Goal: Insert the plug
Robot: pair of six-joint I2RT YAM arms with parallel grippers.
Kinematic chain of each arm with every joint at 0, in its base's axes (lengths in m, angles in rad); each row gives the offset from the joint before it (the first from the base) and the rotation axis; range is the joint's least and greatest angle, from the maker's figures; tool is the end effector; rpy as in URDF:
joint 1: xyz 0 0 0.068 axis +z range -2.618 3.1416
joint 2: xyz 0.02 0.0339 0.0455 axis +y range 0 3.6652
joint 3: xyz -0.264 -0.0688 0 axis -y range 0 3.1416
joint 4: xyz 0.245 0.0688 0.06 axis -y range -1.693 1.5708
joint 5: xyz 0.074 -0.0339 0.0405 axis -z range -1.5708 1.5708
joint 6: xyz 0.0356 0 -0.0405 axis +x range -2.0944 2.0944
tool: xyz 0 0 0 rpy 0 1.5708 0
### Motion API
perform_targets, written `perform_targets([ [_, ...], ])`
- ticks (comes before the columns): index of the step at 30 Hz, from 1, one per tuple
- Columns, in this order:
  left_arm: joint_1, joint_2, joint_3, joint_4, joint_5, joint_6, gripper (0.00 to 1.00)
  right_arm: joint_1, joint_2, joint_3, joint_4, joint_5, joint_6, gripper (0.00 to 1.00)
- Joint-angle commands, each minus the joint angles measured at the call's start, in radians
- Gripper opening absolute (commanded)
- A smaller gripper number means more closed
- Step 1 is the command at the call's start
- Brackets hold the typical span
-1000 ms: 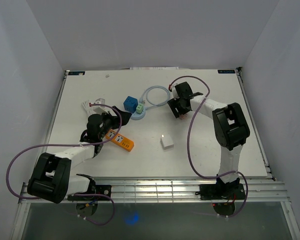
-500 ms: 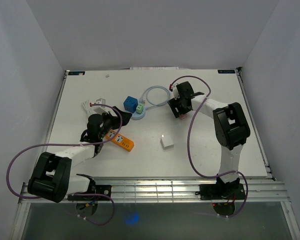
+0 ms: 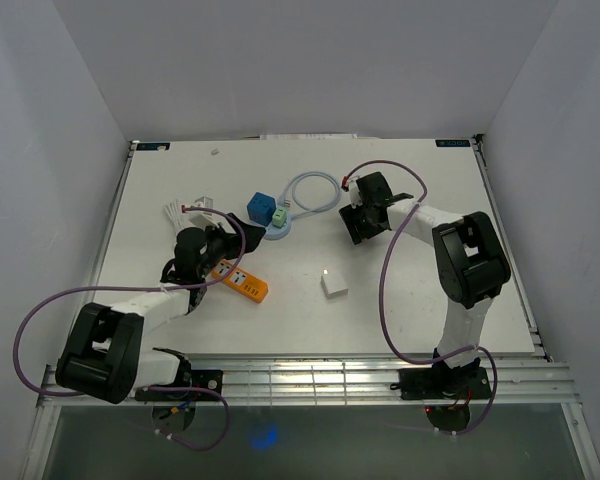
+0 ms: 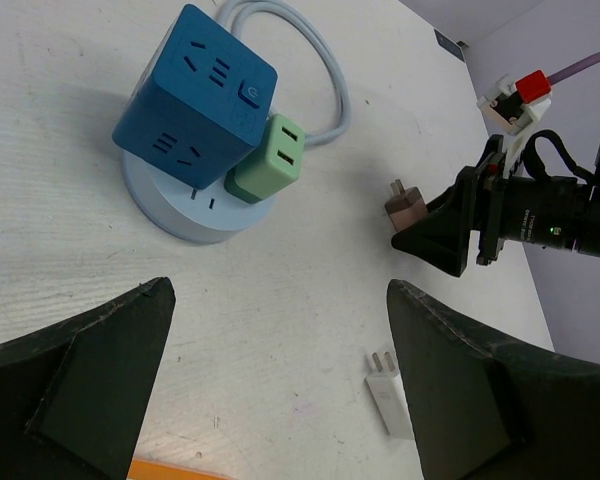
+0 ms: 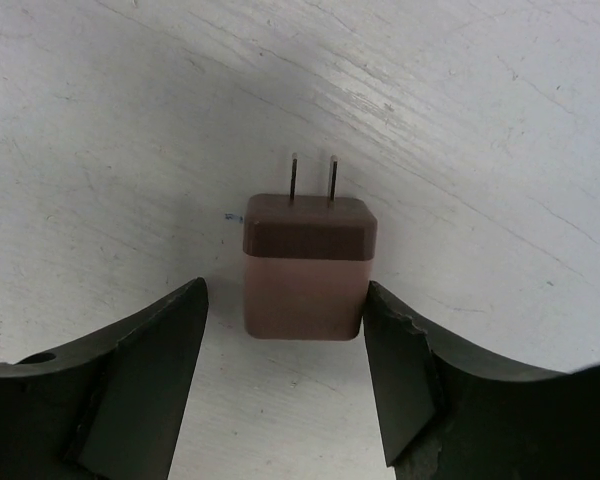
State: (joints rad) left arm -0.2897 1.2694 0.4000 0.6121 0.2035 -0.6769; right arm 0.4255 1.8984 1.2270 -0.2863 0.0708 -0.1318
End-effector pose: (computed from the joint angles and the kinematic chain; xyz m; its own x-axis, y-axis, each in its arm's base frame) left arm 0.2383 -0.0786 0.1894 -0.4827 -0.4963 -0.7216 0.2113 0.7336 -0.6458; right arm 0.3627 0.1616 0.1685 -0.6892 -0.4563 -0.5628 -0.4693 0.8730 -0.1330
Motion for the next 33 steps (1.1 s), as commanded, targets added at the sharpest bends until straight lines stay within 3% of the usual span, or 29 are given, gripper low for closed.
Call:
perform_targets([
  [1, 0.004, 0.007, 0.036, 0.0, 0.037, 0.01, 0.98, -0.001, -0.025, -0.017, 0.012, -0.009, 0.012, 0.66],
  [9, 0.004, 0.024, 0.04, 0.001, 0.06, 0.008, 0.98, 0.001, -0.099, -0.06, 0.078, -0.012, 0.027, 0.4],
  [16, -0.011, 0.169, 0.115, 0.063, 0.255, -0.013, 0.98, 0.048, -0.246, -0.158, 0.176, -0.167, 0.017, 0.36],
  [24, -0.061, 0.346, 0.22, 0.146, 0.445, -0.122, 0.98, 0.208, -0.34, -0.227, 0.24, -0.242, -0.06, 0.36],
  [33, -0.083, 0.432, 0.203, 0.308, 0.478, -0.228, 0.98, 0.26, -0.317, -0.213, 0.256, -0.296, -0.074, 0.36],
])
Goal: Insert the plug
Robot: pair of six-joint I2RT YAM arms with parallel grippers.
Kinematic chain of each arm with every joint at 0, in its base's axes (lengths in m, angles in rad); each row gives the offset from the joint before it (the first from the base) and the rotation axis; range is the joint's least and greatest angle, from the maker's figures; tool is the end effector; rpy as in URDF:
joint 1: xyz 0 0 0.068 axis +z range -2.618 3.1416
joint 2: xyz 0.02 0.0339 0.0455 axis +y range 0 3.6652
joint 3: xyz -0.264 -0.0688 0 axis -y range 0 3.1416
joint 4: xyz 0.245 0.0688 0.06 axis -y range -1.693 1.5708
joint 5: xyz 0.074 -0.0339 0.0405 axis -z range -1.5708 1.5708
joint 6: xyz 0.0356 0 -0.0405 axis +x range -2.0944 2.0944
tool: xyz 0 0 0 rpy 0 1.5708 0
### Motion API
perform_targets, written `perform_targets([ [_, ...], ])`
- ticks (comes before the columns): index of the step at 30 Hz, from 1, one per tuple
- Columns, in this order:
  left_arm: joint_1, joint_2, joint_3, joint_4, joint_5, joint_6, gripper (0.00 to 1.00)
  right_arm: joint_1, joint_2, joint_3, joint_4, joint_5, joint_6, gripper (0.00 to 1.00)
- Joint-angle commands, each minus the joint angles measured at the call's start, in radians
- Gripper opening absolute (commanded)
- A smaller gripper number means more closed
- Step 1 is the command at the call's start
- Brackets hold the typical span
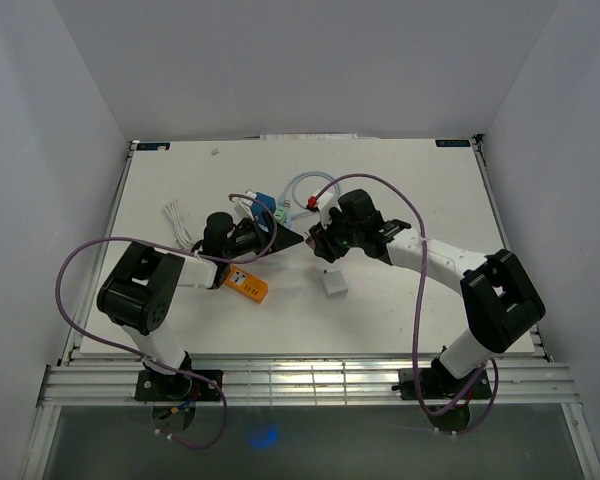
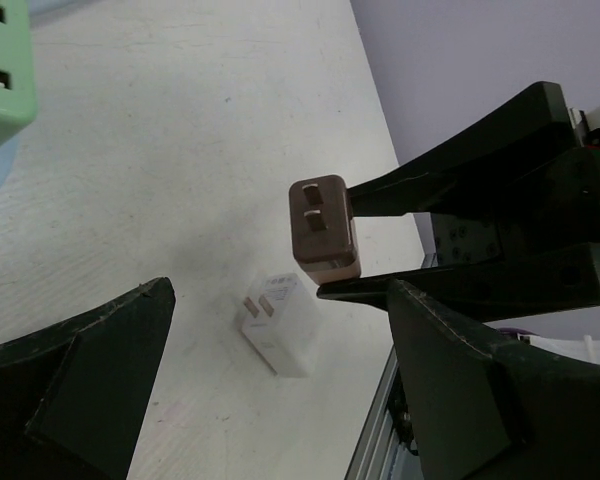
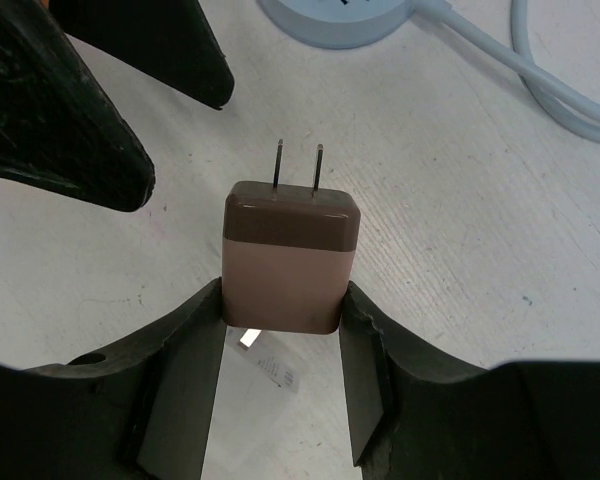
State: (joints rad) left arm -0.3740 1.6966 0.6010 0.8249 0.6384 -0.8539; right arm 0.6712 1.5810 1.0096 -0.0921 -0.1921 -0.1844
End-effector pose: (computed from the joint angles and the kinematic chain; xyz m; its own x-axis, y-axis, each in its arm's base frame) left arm 0.2877 -0.1357 0.1576 -0.7877 -0.3412 -0.5130 0.3563 0.4270 -0.8311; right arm 0.2675 0.2212 0.2284 -0.3406 -0.5003 -0.7960 -0.8044 0.5934 -0.0289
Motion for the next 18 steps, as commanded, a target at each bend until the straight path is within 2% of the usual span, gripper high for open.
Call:
perform_targets([
  [1, 0.001, 0.012, 0.003, 0.115, 0.058, -0.06, 0.98, 0.022, 0.004, 0.007, 0.061, -0.038, -0.023, 0.36],
  [7, 0.001, 0.067, -0.003, 0.206, 0.096, -0.131, 0.98, 0.056, 0.02, 0.011, 0.066, -0.036, -0.032, 0.36],
  [14, 0.0, 0.106, 0.0, 0.224, 0.106, -0.149, 0.98, 0.08, 0.002, -0.02, 0.114, -0.053, -0.04, 0.36],
  [17, -0.003, 0.115, 0.005, 0.226, 0.112, -0.148, 0.9, 0.085, -0.006, -0.023, 0.121, -0.053, -0.044, 0.36],
  [18, -0.006, 0.118, 0.009, 0.227, 0.116, -0.145, 0.84, 0.087, -0.003, -0.02, 0.121, -0.053, -0.044, 0.36],
])
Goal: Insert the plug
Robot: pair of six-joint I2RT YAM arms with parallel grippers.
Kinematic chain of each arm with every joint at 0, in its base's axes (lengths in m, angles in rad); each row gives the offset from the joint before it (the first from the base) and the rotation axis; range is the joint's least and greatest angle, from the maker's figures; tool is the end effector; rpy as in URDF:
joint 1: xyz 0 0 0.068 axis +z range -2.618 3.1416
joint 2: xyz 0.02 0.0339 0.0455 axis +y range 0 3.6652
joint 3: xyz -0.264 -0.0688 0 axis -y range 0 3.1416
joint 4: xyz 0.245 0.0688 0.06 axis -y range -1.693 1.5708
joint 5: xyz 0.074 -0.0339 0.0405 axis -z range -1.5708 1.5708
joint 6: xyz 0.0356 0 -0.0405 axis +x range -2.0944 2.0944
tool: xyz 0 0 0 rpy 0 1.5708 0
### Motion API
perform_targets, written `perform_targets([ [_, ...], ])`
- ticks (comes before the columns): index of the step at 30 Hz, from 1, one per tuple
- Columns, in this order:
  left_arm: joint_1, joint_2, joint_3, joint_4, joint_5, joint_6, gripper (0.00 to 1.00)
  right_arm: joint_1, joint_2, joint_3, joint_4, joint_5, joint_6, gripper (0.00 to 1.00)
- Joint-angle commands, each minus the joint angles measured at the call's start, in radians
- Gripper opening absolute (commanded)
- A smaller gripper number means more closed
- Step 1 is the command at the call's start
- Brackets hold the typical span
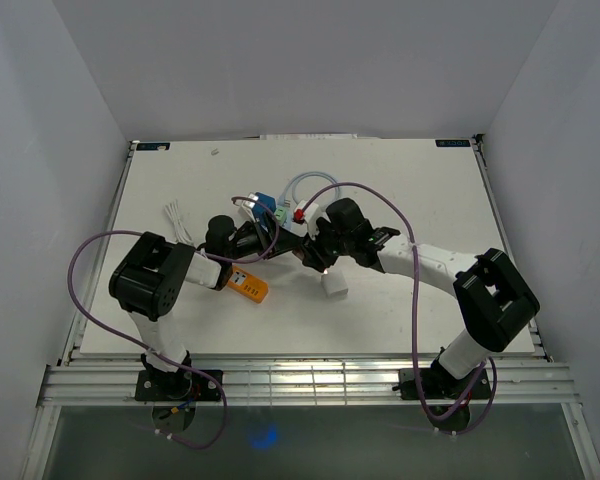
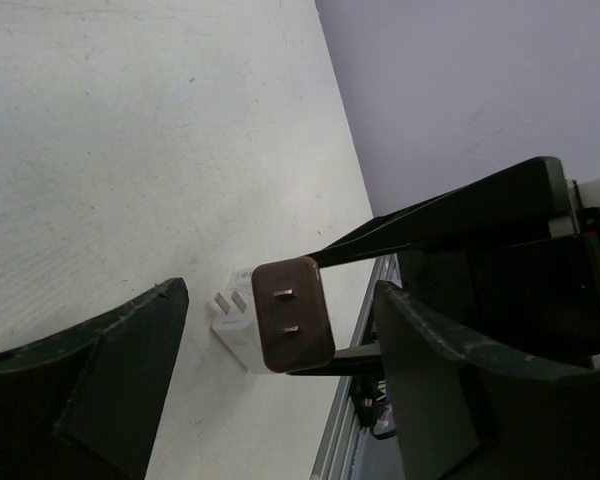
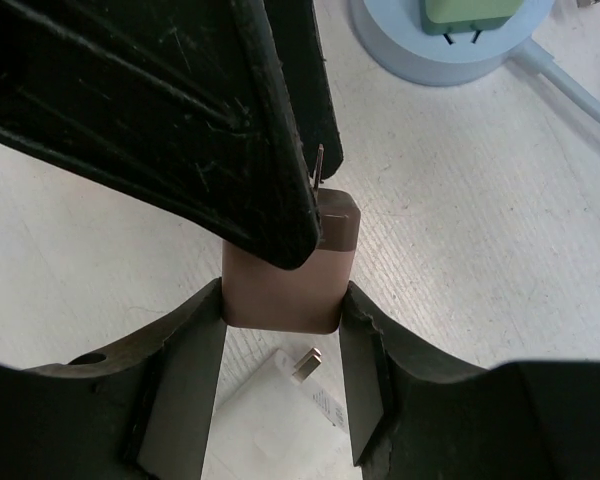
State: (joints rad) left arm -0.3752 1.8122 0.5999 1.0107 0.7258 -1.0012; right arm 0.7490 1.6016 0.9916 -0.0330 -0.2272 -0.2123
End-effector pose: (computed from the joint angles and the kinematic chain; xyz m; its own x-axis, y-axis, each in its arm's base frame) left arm 0.2927 -0.1407 0.1413 -0.8408 -0.3458 -0.4164 0.3172 0.3086 -0.8967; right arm 0.2511 0.2444 0.2210 -0.2617 -0.5236 -0.8108 -0.8701 0.4915 -0.0366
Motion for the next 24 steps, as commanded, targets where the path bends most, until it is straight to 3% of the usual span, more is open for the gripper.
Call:
perform_targets([
  [1, -0.007, 0.007, 0.015, 0.042, 0.034, 0.004, 0.82, 0.01, -0.025, -0.001, 0.062, -0.015, -0.019, 0.36],
  [3, -0.011, 0.016, 0.021, 0.043, 0.04, 0.009, 0.72, 0.012, -0.023, -0.001, 0.062, -0.012, -0.018, 0.36],
  [4, -0.013, 0.021, 0.029, 0.045, 0.053, 0.01, 0.61, 0.012, -0.022, -0.001, 0.062, -0.008, -0.018, 0.36],
  [7, -0.022, 0.032, 0.041, 0.045, 0.072, 0.012, 0.48, 0.013, -0.016, 0.004, 0.062, 0.022, -0.016, 0.36],
  [13, -0.051, 0.019, 0.057, -0.029, 0.038, 0.052, 0.47, 0.013, 0.006, 0.016, 0.062, 0.066, -0.004, 0.34],
  [19, -0.053, 0.021, 0.066, -0.046, 0.041, 0.065, 0.36, 0.013, -0.005, 0.001, 0.082, 0.078, 0.001, 0.34],
  [20, -0.053, 0.022, 0.067, -0.046, 0.043, 0.065, 0.35, 0.015, -0.008, 0.001, 0.082, 0.08, 0.001, 0.36],
  [24, -0.051, 0.01, 0.061, -0.049, 0.032, 0.082, 0.29, 0.013, -0.012, -0.008, 0.085, 0.08, 0.011, 0.65],
])
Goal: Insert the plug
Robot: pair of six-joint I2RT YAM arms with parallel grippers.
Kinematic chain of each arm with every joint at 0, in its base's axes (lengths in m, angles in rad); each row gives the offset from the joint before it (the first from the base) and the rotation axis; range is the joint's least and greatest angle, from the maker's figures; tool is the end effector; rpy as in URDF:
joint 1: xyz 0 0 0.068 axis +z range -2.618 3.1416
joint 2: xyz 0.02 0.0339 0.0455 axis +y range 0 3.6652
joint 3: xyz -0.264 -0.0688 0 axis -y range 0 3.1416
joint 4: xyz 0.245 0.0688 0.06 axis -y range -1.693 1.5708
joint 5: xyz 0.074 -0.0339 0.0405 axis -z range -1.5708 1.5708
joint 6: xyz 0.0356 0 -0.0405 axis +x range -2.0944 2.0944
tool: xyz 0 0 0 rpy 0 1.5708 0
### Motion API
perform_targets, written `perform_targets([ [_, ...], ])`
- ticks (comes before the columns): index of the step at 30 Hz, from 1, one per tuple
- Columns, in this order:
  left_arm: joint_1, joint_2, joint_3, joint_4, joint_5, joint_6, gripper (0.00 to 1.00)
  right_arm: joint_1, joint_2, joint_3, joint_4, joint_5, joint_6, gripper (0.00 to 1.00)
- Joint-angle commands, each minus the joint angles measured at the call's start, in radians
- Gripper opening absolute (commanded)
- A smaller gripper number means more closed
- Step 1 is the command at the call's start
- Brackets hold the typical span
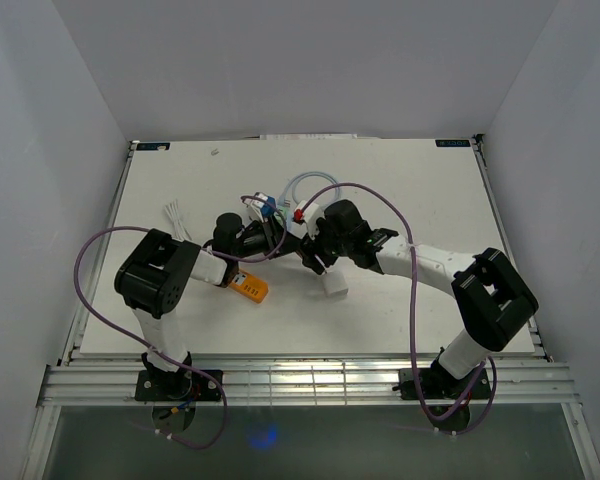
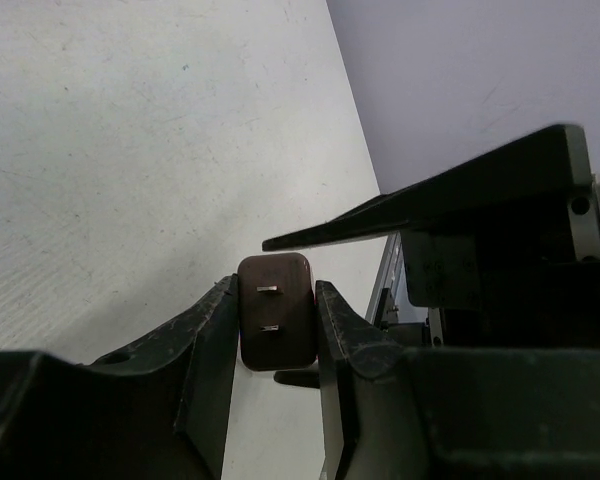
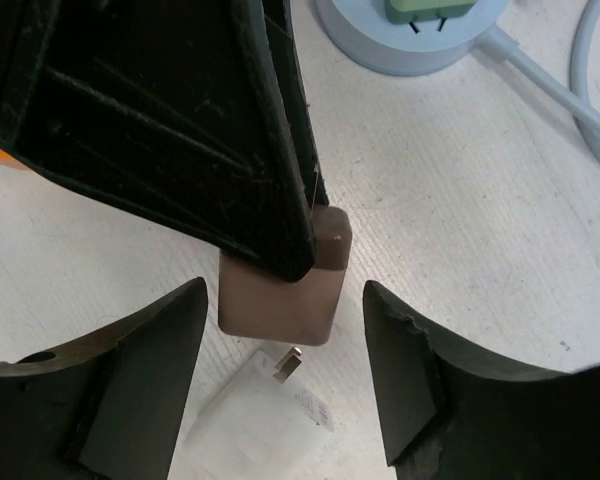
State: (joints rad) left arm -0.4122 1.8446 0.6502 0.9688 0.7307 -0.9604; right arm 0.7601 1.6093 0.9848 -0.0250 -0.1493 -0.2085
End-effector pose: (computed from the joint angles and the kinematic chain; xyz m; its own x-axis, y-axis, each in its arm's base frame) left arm 0.2976 -0.1561 0.1394 -0.8503 -0.2942 -0.4363 0.3447 0.3152 -0.8842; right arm 0.2507 0.2457 0.2167 -0.2700 -0.5391 -0.7978 -0.8413 0.5351 -0.0768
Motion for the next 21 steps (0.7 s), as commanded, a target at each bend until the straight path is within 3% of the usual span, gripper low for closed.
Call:
perform_targets([
  [1, -0.014, -0.027, 0.008, -0.008, 0.026, 0.045, 0.28, 0.002, -0.025, -0.006, 0.08, -0.009, 0.009, 0.71],
  [3, -0.01, -0.048, 0.002, -0.007, 0.022, 0.058, 0.24, 0.004, -0.046, -0.032, 0.099, -0.027, 0.009, 0.82],
  [6, 0.006, -0.064, -0.015, 0.004, 0.019, 0.057, 0.16, 0.002, -0.066, -0.052, 0.128, -0.038, 0.008, 0.9],
  [14, 0.068, -0.076, -0.086, 0.149, 0.044, -0.027, 0.1, -0.016, -0.112, -0.084, 0.141, -0.081, 0.041, 0.93],
  [21, 0.084, -0.137, -0.161, 0.324, 0.036, -0.071, 0.08, -0.154, -0.186, -0.166, 0.296, -0.382, 0.317, 0.87],
])
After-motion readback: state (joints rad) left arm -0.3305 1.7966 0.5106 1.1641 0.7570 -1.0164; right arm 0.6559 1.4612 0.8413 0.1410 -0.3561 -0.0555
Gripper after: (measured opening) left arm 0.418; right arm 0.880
